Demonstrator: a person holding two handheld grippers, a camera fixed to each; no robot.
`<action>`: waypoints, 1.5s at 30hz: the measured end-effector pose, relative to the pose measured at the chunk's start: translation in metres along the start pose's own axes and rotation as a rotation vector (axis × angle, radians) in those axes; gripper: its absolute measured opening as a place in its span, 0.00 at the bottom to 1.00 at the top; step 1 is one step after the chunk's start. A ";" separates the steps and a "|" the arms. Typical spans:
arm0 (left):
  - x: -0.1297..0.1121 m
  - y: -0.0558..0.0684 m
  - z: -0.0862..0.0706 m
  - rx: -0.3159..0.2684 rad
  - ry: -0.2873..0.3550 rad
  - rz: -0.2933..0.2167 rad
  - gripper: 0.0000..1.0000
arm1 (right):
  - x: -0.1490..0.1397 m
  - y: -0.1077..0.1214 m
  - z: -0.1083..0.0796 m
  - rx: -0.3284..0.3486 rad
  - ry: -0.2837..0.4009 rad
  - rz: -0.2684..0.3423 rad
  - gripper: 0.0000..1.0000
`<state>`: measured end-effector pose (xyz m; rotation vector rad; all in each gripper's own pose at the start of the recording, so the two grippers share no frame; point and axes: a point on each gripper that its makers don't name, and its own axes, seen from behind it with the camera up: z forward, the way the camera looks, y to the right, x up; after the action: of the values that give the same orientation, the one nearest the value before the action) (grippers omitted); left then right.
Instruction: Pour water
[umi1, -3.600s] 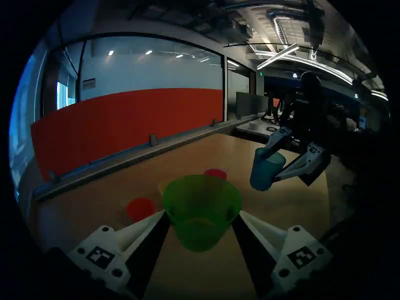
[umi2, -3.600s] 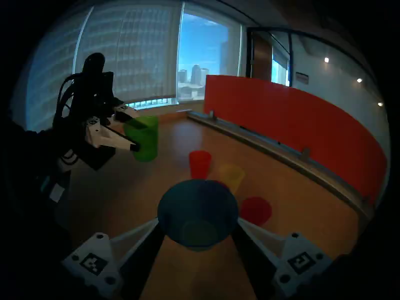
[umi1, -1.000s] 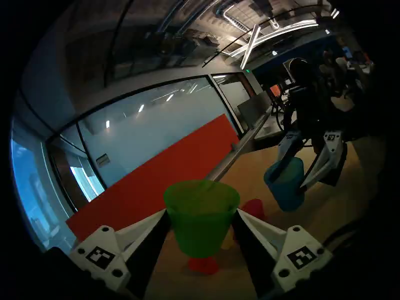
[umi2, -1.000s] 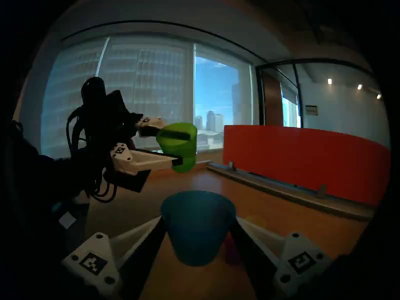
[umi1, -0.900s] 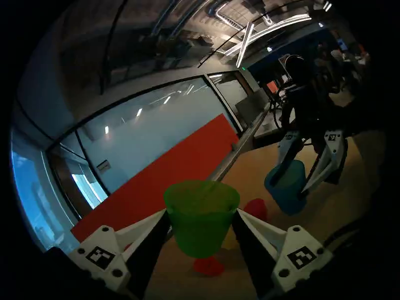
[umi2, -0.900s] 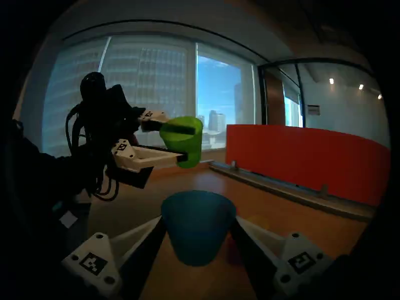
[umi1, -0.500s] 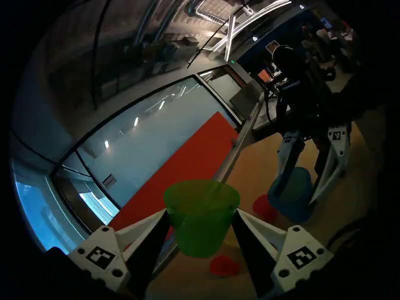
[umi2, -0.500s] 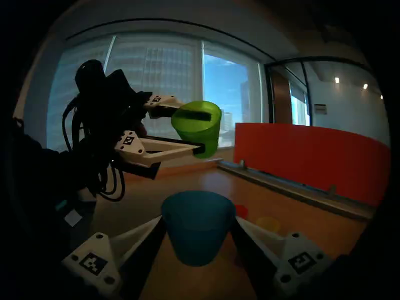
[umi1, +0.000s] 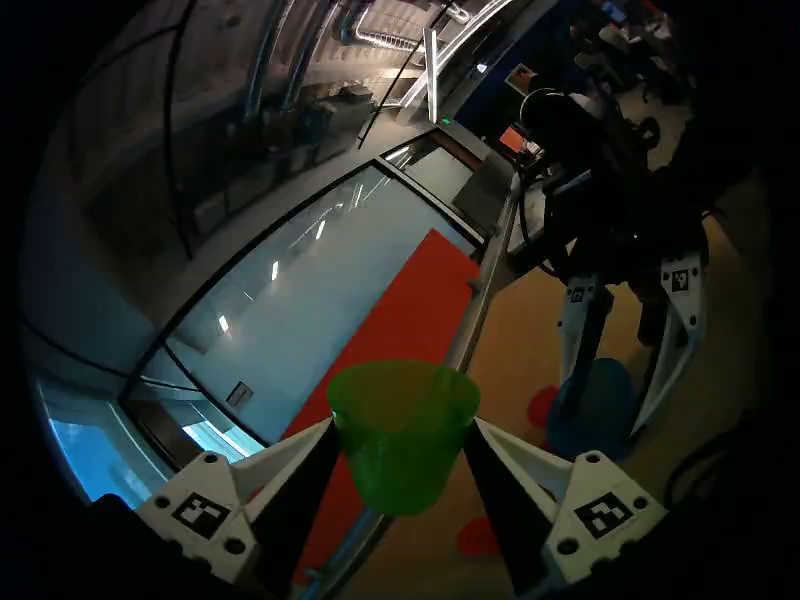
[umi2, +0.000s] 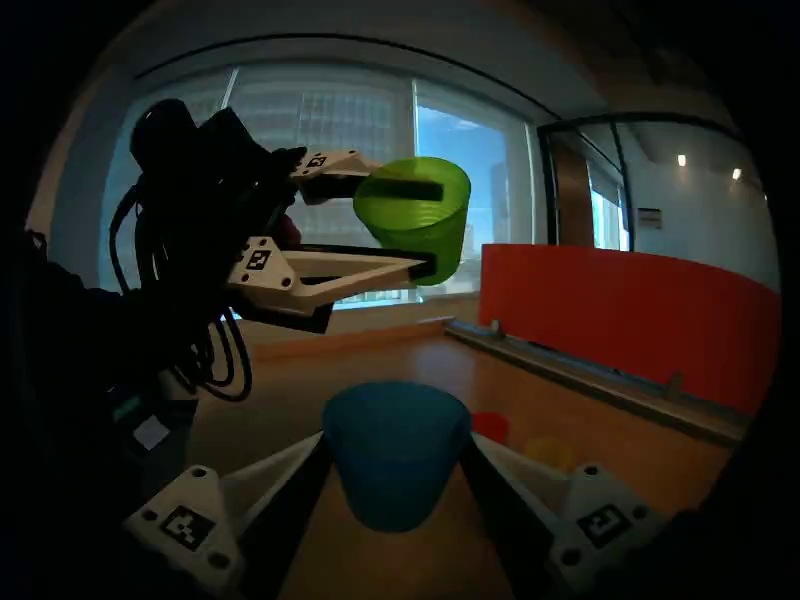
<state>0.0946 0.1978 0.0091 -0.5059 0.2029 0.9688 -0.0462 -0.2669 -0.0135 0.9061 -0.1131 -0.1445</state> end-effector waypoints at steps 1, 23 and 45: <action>0.001 0.000 0.000 0.000 0.000 0.008 0.83 | 0.000 0.000 0.001 0.001 0.000 0.000 0.89; 0.013 0.003 0.005 0.015 0.000 0.192 0.83 | 0.003 0.003 0.006 0.005 0.008 0.001 0.89; 0.019 0.000 0.000 0.033 0.016 0.261 0.83 | 0.002 0.004 0.003 0.007 0.001 -0.007 0.89</action>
<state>0.1050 0.2119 0.0013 -0.4642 0.3046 1.2137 -0.0448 -0.2671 -0.0090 0.9136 -0.1095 -0.1503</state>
